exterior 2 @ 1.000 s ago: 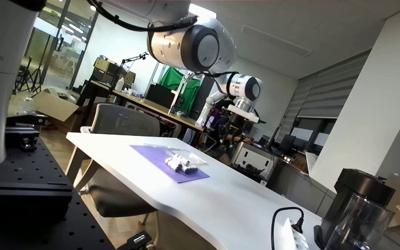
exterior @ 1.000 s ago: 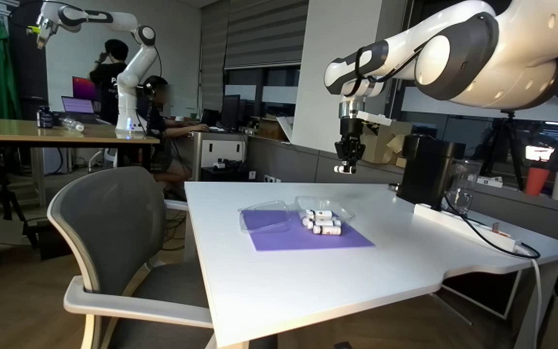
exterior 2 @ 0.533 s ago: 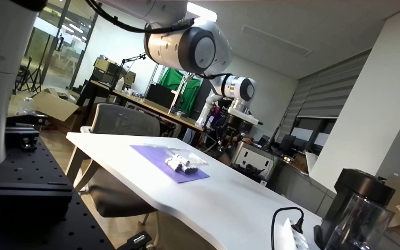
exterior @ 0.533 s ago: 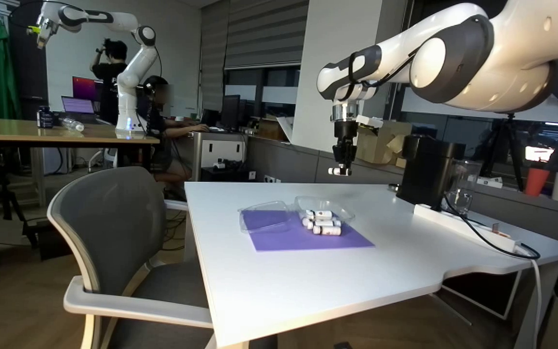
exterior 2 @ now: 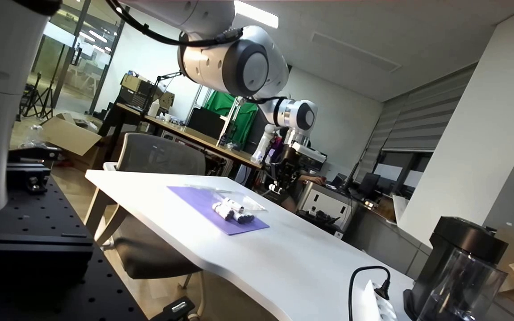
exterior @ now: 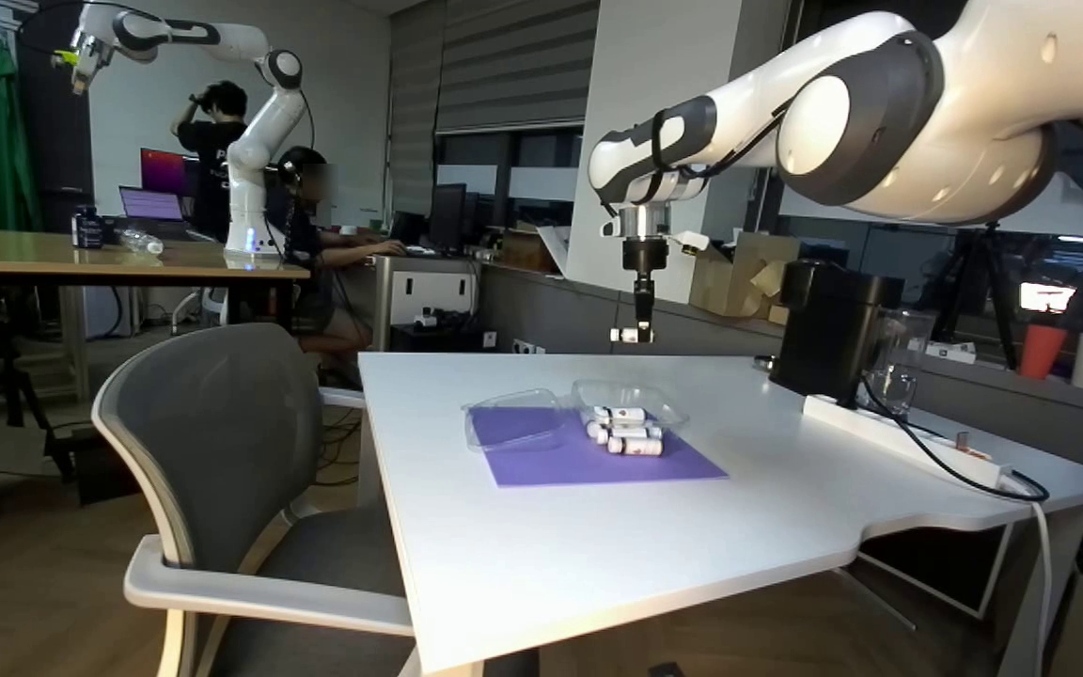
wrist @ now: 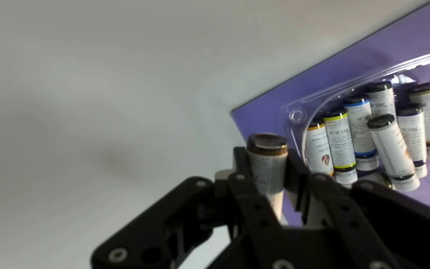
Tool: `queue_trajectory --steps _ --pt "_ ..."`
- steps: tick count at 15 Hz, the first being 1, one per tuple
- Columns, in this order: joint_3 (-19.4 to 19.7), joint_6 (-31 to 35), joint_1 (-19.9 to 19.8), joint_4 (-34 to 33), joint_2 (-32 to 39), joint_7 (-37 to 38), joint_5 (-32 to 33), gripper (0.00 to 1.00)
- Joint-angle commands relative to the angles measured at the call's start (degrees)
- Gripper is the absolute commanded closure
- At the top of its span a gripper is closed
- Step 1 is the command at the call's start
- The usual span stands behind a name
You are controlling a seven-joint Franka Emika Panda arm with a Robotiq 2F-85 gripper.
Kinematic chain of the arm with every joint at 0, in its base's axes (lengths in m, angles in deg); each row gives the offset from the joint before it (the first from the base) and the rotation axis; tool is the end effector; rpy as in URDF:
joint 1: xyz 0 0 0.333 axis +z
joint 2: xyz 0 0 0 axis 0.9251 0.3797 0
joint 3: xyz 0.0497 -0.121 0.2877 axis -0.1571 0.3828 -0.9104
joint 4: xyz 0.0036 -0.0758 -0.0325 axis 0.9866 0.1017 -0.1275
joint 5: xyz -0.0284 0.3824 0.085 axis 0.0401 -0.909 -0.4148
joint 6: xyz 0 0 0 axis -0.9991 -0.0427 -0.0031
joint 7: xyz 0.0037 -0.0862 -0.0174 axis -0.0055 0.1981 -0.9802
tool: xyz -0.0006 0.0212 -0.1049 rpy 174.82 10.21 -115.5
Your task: Pick up the bottle from the table and put it in the clear container
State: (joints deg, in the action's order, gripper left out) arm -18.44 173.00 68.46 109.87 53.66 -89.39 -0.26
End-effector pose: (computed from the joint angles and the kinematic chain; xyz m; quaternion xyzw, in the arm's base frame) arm 0.8007 -0.0003 0.2256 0.8466 0.5275 -0.0572 0.0417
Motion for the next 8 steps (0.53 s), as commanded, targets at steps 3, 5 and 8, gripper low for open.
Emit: queue_trajectory --steps 3,5,8 --pt "-2.0 0.9 0.9 -0.3 0.7 -14.4 -0.1 0.93" --pt "-2.1 -1.3 1.5 -0.4 1.1 -15.6 0.0 0.93" --pt "-1.2 -2.3 1.8 0.0 1.4 -13.1 0.1 0.73"
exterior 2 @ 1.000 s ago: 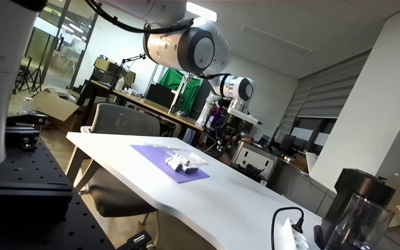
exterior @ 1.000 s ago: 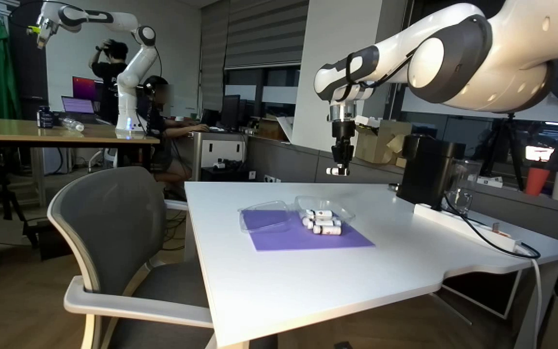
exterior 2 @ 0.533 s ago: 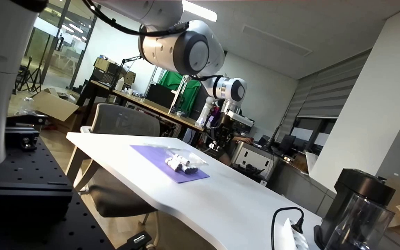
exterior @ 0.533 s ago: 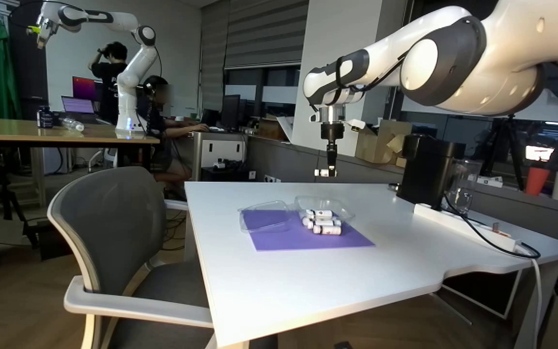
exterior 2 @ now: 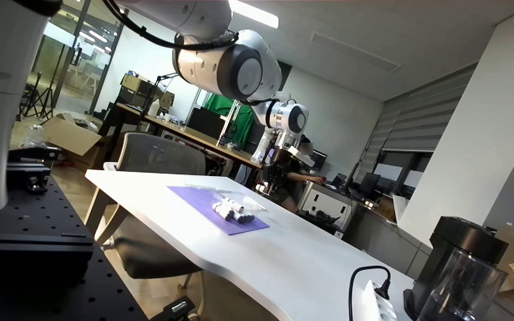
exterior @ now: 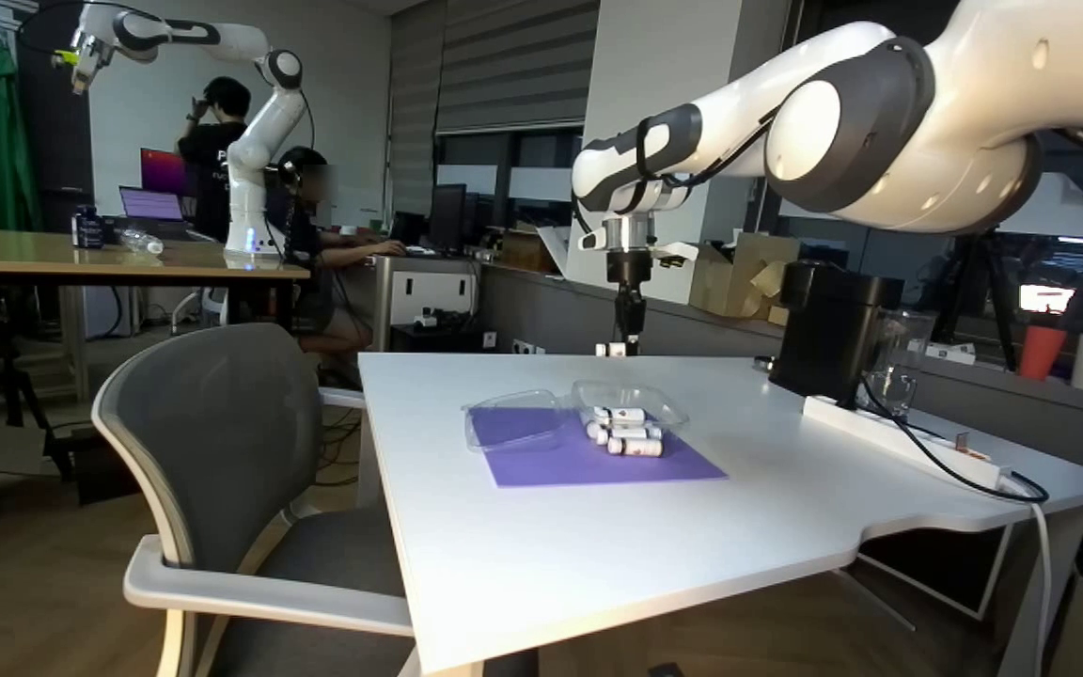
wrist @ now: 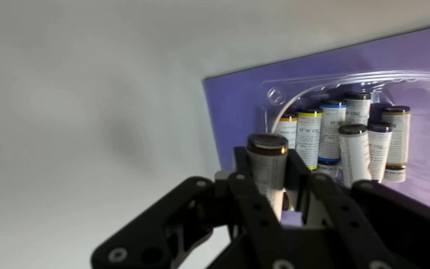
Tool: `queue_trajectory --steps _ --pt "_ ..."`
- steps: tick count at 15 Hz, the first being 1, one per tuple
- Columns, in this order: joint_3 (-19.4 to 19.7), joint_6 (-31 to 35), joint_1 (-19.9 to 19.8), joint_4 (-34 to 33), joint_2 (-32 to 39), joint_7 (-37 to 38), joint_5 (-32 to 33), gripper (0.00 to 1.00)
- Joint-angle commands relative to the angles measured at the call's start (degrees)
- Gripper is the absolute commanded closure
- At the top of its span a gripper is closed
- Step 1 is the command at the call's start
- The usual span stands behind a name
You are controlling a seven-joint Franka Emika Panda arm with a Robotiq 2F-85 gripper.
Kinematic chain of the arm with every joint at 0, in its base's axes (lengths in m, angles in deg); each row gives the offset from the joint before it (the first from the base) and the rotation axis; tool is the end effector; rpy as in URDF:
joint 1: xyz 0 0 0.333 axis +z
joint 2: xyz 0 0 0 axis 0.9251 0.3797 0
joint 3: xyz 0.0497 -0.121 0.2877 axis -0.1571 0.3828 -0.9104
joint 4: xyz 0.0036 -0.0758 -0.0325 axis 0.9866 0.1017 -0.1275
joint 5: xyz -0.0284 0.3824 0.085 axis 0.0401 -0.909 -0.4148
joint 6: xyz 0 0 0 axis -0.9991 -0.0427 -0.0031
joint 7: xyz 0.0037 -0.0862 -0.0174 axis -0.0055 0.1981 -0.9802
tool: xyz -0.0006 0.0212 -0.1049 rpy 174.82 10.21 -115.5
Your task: Pick up the bottle from the table and put it in the clear container
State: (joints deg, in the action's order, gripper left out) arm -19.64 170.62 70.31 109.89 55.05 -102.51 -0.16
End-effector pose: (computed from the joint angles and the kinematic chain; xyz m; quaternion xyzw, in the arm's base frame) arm 0.7924 0.0302 0.2028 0.7687 0.6343 -0.0820 0.0091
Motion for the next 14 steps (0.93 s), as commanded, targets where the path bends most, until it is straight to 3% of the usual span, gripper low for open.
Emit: queue_trajectory --steps 1,7,8,14 --pt "0.1 -0.4 0.2 0.0 0.0 0.2 0.0 0.73" --pt "0.2 -0.9 0.3 0.0 0.0 0.5 0.1 0.73" --pt "0.2 -0.9 0.3 0.0 0.0 0.5 0.1 0.93" --pt "-1.3 -3.3 0.6 -0.2 1.0 -5.8 -0.7 0.93"
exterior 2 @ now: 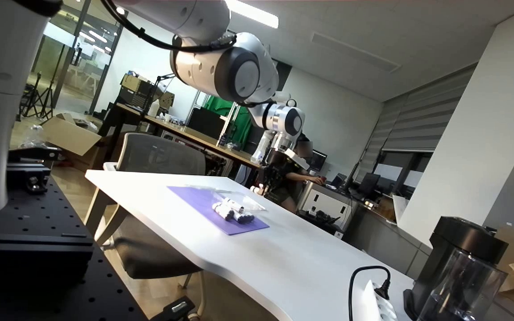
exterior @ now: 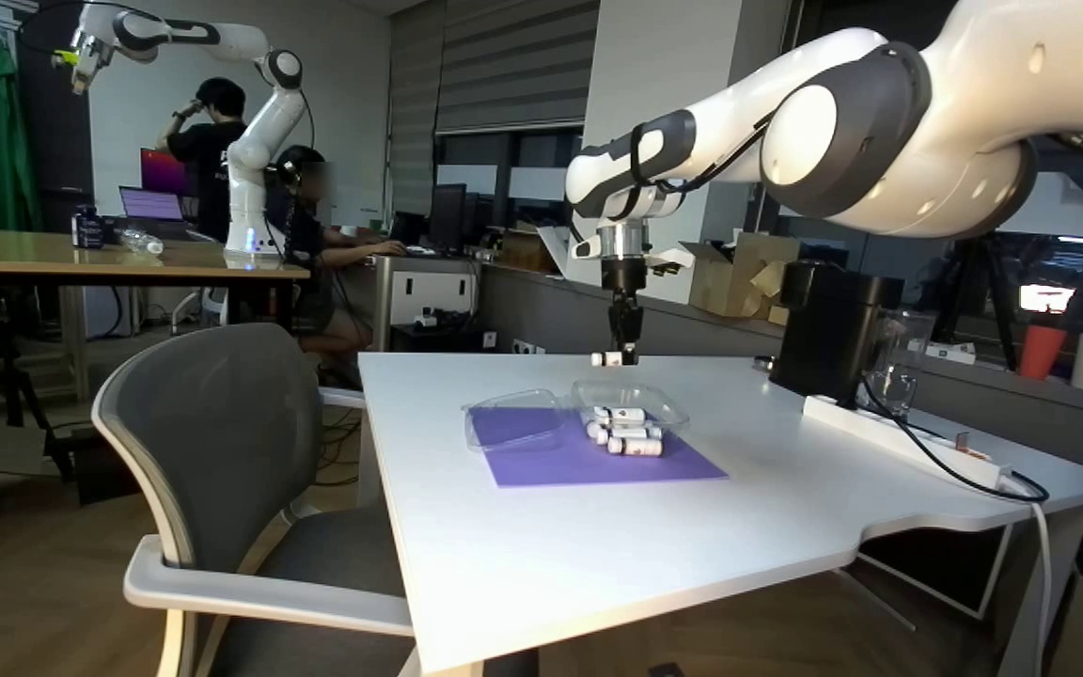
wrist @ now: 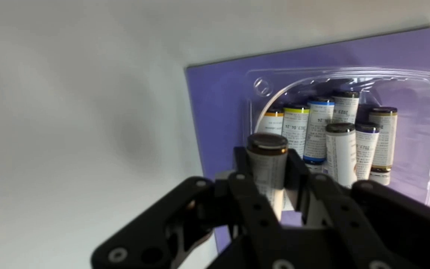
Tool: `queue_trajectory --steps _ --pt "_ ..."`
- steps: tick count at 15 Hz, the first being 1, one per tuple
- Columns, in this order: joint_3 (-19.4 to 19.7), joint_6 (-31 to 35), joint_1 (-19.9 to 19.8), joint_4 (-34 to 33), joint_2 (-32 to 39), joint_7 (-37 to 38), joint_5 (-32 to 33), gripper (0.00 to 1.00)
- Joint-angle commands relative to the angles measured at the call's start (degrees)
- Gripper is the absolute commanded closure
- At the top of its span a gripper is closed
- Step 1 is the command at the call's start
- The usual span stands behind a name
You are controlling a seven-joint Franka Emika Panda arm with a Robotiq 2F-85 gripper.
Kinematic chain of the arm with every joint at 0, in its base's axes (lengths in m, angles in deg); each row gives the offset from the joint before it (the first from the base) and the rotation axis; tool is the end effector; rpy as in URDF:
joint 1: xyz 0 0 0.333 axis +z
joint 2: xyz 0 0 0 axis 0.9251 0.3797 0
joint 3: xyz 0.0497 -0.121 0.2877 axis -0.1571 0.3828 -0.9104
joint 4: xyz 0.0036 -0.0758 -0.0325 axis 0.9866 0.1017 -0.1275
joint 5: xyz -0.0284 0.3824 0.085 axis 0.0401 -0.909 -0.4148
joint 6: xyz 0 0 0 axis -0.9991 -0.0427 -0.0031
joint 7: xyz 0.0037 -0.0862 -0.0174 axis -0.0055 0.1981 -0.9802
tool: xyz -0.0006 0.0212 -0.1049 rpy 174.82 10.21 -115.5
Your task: Pick up the bottle from the table and put it in the clear container
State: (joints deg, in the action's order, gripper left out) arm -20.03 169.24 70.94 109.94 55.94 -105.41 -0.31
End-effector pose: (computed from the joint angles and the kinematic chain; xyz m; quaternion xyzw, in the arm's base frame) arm 0.7869 0.0404 0.1883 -0.7475 -0.6573 0.0954 0.0083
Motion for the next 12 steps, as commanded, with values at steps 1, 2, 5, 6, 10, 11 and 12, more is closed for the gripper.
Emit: queue_trajectory --steps 1,2,5,6,10,11,12 --pt "-1.5 -2.8 -0.2 0.0 0.2 -4.2 -0.9 0.93" --pt "-2.1 -4.4 -0.4 0.3 0.1 -5.4 -1.2 0.93" --pt "-2.4 -9.0 -1.0 1.1 -0.1 -7.8 -2.6 0.93" --pt "-2.4 -10.0 -1.2 1.1 0.1 -8.5 -2.9 0.93" --pt "-2.5 -10.9 -1.6 0.4 0.4 -10.7 -3.1 0.41" --pt "-2.7 -10.8 -1.7 0.1 0.2 -11.3 -3.1 0.33" --pt "-2.8 -10.6 -1.7 -0.4 0.0 -11.9 -3.2 0.27"
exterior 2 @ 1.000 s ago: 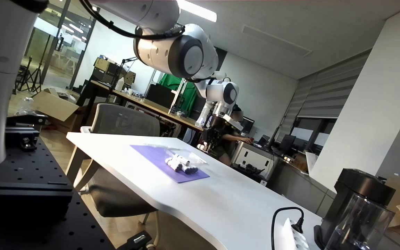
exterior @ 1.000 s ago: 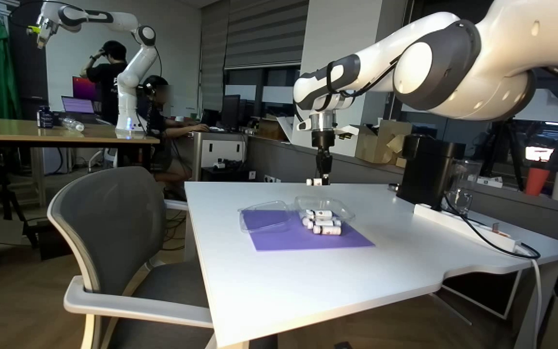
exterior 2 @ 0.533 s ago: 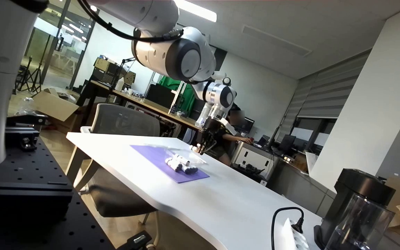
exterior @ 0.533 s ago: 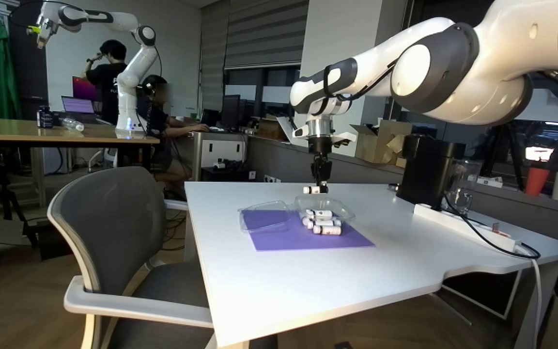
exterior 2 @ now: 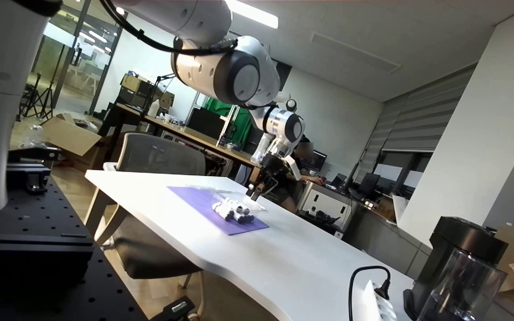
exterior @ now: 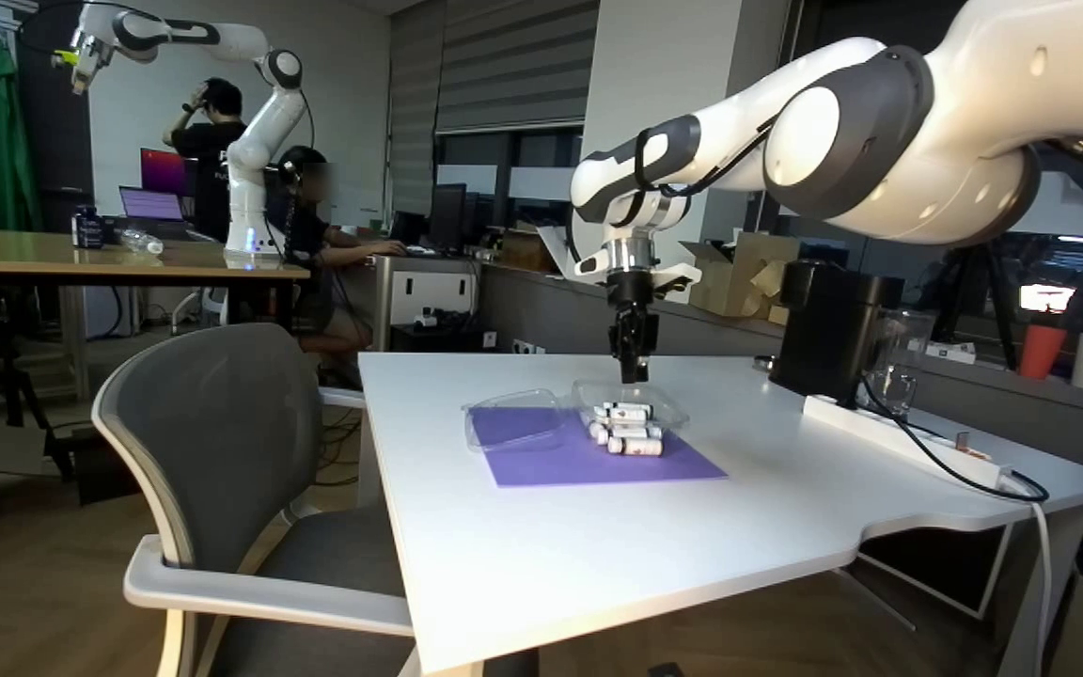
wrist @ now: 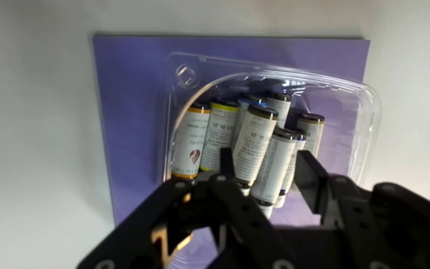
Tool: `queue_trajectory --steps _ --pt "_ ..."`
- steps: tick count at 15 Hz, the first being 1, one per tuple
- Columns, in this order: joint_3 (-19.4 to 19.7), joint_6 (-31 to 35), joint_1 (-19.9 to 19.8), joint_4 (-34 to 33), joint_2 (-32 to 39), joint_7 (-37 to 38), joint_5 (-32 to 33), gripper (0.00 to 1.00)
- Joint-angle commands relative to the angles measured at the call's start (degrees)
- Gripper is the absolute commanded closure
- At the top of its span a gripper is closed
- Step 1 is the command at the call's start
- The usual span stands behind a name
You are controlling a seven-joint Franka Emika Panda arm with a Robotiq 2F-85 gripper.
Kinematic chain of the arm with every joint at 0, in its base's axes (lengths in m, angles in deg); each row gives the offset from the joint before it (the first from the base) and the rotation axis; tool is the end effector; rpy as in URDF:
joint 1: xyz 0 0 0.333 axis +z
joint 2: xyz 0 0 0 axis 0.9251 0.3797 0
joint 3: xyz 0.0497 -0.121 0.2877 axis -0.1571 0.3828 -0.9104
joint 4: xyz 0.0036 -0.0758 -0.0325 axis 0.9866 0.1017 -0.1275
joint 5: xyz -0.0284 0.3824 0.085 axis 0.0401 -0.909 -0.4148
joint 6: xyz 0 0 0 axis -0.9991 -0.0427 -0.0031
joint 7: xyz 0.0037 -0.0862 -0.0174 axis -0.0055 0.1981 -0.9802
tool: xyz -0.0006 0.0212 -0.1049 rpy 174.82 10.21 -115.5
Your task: Pick up the bottle from the table and put it in the clear container
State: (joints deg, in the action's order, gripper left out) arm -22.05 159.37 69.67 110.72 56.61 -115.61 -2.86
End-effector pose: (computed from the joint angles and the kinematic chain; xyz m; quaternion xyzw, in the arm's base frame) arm 0.7617 0.0359 0.1631 -0.6851 -0.7061 0.1396 0.1123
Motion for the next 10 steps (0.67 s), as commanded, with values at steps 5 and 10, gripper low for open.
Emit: queue_trajectory --steps 5,10 --pt "0.4 3.2 -0.6 -1.0 -3.8 -1.5 -1.6 0.0" --pt "0.1 2.9 -0.8 -1.3 -4.0 -1.5 -1.1 0.0"
